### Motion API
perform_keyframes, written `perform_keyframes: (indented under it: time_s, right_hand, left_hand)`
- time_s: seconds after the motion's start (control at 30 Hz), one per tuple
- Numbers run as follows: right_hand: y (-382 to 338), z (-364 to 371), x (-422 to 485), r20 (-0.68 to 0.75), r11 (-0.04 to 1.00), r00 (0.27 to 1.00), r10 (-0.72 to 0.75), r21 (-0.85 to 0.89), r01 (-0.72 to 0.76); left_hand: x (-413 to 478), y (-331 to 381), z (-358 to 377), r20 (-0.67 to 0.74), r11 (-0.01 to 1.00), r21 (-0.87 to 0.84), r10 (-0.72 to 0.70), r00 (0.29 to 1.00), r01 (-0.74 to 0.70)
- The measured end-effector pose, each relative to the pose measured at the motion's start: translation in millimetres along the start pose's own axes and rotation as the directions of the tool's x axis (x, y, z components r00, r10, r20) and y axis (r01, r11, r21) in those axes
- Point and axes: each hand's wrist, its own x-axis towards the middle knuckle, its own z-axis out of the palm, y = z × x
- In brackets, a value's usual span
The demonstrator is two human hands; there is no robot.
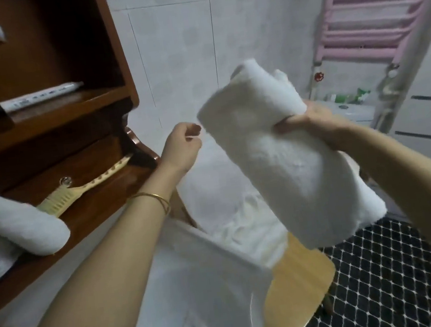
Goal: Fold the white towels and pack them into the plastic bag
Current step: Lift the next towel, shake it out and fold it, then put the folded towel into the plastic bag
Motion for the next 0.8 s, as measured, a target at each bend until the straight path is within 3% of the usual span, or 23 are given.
perform_keyframes:
  time_s: [0.17,0.3,0.43,0.5,0.57,0.7,0.8]
  right_hand:
    - [-33,-42,110,-0.089,0.956,0.995,-0.046,0.285,0.07]
    - [-38,-34,178,-0.259,0.815,0.963,-0.071,0.541,0.206]
    - [-16,11,198,-0.415,0.817,0.895,-0.163,0.452,0.358]
    - [8,33,195,-0.355,0.853,0.907,-0.227,0.376,0.361]
    - [31,47,190,-0.225,0.87,0.931,-0.287,0.345,0.351]
    - [44,49,186,0.024,0.898,0.916,-0.401,0.21,0.387]
    - [42,45,187,0.059,0.882,0.893,-0.445,0.199,0.427]
  left_hand:
    - [43,-27,39,0.066,0.911,0.383,-0.191,0.979,0.152]
    - [52,-39,62,0.226,0.765,0.629,-0.348,0.91,0.136]
    - [55,-42,72,0.127,0.577,0.814,-0.289,0.949,0.067]
    - [58,-45,71,0.055,0.367,0.929,-0.27,0.961,0.05]
    - [62,-48,65,0.019,0.269,0.958,-0.391,0.92,0.094]
    - [70,-60,50,0.051,0.332,0.919,-0.636,0.77,0.213]
    - [71,-72,46,0.078,0.416,0.884,-0.578,0.812,0.212]
